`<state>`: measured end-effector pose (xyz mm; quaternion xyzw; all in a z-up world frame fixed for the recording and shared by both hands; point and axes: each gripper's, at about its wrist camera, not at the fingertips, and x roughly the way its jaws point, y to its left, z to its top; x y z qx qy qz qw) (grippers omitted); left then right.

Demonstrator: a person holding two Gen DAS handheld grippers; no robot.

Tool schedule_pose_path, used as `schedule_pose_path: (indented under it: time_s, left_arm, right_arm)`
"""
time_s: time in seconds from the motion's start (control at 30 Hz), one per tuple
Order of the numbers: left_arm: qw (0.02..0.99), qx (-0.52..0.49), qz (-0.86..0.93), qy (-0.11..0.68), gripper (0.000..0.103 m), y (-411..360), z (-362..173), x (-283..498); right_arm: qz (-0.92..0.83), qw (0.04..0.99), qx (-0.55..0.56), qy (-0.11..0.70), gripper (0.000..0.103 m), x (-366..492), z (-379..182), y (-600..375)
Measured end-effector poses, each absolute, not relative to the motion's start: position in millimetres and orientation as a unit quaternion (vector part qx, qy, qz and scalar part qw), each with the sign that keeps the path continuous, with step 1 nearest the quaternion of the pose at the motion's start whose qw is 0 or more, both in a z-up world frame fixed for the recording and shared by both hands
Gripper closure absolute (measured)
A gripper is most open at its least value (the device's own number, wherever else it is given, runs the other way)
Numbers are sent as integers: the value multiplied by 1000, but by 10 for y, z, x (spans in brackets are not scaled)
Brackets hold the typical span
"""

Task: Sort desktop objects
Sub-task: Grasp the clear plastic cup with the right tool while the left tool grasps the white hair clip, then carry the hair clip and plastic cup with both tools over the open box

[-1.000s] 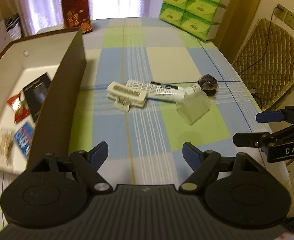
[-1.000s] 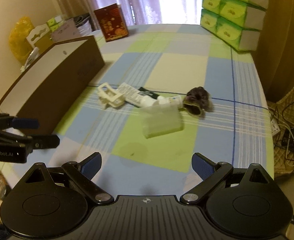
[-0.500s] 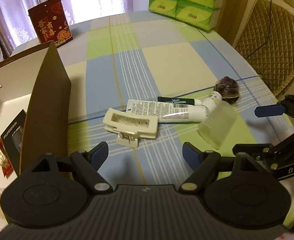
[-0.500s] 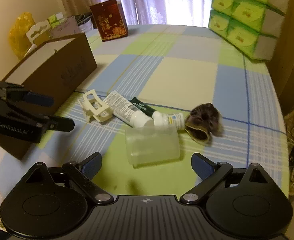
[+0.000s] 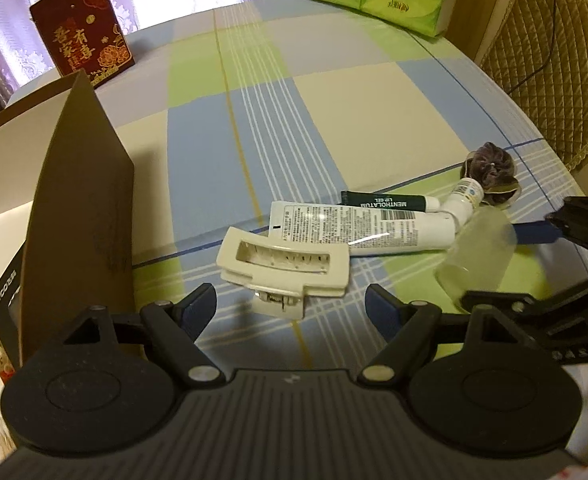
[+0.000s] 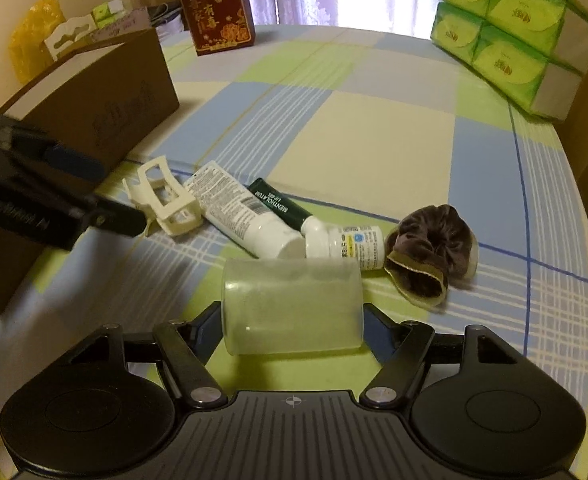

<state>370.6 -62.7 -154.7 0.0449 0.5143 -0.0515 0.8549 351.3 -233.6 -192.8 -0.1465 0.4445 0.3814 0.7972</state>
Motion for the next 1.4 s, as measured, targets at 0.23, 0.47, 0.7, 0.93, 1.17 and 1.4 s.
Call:
schedule_pose_path:
  time_s: [0.23, 0.47, 0.7, 0.93, 1.17, 1.4]
  left_arm:
    - [844, 73, -75, 525, 24, -693, -1654, 3884]
    - [830, 115, -77, 540, 19, -734, -1800, 4098]
    - [824, 132, -99, 543, 20, -777, -1840, 4095]
    - [819, 129, -89, 552, 20, -936, -1810, 3702]
    - [819, 70, -45, 568, 20, -1006, -1749, 3052]
    - [827, 45, -7, 561, 20, -910, -1719, 2485]
  right_arm:
    - [351, 802, -124, 467, 34, 3518, -1831, -2652]
    - [302, 814, -93, 488, 33, 3575, -1752, -3002]
    - [283, 819, -77, 493, 33, 3555, -1720, -3199]
    - [295, 816, -80, 491, 33, 3479, -1683, -3219]
    - [333, 795, -110, 494, 33, 3261, -1684, -3168]
    - [369, 773, -155, 492, 33, 3022, -1764, -3071]
